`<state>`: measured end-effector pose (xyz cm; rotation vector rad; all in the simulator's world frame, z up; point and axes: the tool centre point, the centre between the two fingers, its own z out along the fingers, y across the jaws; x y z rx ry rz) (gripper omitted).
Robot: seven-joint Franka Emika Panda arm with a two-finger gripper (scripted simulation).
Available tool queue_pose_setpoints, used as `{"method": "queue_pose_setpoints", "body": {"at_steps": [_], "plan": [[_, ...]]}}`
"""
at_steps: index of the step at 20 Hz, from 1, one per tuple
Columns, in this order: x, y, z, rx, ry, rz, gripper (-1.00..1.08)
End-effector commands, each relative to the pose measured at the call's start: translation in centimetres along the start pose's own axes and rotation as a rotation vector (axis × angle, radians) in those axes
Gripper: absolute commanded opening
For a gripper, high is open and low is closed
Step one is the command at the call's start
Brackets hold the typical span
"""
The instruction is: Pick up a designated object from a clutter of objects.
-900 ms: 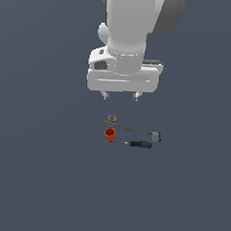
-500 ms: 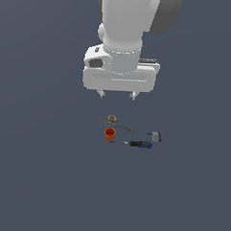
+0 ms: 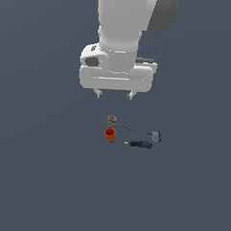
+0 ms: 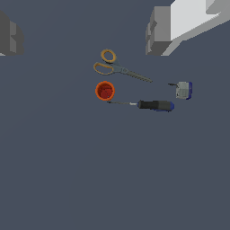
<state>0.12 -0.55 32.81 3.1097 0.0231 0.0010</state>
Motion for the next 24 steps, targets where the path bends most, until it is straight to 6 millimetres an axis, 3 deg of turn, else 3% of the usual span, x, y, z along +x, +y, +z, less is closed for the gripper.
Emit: {"method": "queue_pose_setpoints", "body": {"at_steps": [1,10,24], "plan": [[0.1,0.0,0.4,-0.004,-0.002,-0.02,1.0],[1.0,-0.5,3.8,-0.034,-0.012,-0.189,1.0],[2.4,-2.7,12.9,-0.064,-0.038,-0.669,1.0]]}}
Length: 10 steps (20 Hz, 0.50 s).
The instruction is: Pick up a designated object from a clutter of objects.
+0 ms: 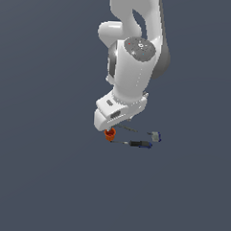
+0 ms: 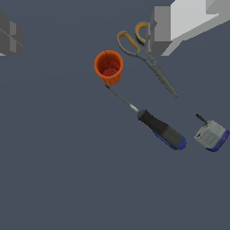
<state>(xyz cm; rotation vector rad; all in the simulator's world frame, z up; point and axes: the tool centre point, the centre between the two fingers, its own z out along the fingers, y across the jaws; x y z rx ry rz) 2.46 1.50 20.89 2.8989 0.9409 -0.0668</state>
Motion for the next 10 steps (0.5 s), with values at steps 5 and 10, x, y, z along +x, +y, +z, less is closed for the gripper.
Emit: {"method": "queue_pose_setpoints", "body": {"at_steps": [5,10], "plan": [[1.3,-1.4,4.1,0.002,0.004,-0.238,1.0],[2.2,-2.8,7.1,0.01,0.018,-0.42,1.0]]}}
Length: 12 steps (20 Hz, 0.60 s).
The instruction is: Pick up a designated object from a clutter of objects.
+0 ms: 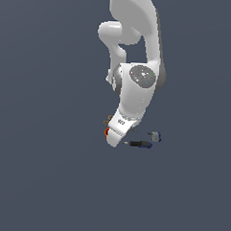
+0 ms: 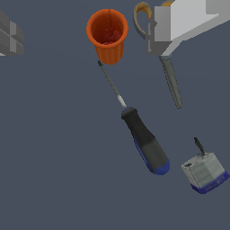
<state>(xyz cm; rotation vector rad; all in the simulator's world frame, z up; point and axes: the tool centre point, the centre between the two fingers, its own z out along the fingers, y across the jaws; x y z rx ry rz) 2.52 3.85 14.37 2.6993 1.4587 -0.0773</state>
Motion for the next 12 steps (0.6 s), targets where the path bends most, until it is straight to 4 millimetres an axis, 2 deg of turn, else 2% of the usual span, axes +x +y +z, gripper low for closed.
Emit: {"method": "queue_pose_setpoints", "body": {"at_steps": [1,6,12], "plan": [[0.7,-0.6,1.5,0.003,0.01,-0.093,1.0],[2.0,-1.8,4.1,0.011,0.035,-0.263,1.0],[3.1,-3.1,6.2,0.017,0.064,-0.406,1.0]]}}
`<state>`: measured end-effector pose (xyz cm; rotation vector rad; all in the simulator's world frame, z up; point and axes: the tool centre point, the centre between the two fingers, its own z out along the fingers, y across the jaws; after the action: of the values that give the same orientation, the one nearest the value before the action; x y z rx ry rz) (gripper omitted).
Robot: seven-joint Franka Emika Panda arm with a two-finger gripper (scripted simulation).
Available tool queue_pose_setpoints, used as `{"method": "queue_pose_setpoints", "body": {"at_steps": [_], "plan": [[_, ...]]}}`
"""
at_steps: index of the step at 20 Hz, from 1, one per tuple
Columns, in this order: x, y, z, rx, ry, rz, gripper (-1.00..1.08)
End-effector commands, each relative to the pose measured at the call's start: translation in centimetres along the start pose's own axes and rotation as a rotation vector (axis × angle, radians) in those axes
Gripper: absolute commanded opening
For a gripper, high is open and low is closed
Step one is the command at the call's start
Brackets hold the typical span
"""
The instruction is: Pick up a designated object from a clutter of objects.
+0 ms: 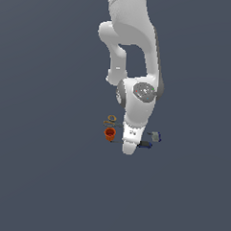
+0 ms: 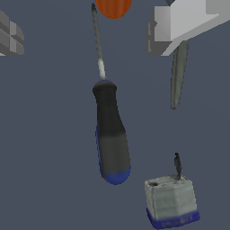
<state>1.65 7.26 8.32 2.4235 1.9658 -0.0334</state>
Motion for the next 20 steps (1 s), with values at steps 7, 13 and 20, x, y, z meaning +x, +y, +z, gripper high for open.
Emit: {"method": "queue_pose_setpoints", "body": {"at_steps": [7,13,20], "plan": [[1.2,-0.7,1.6,0.001,0.028,-0.117,1.0],[1.3,-0.7,1.8,0.001,0.028,-0.12,1.0],[1.3,-0.8,4.3,0.002,0.029,-0.124,1.0]]}}
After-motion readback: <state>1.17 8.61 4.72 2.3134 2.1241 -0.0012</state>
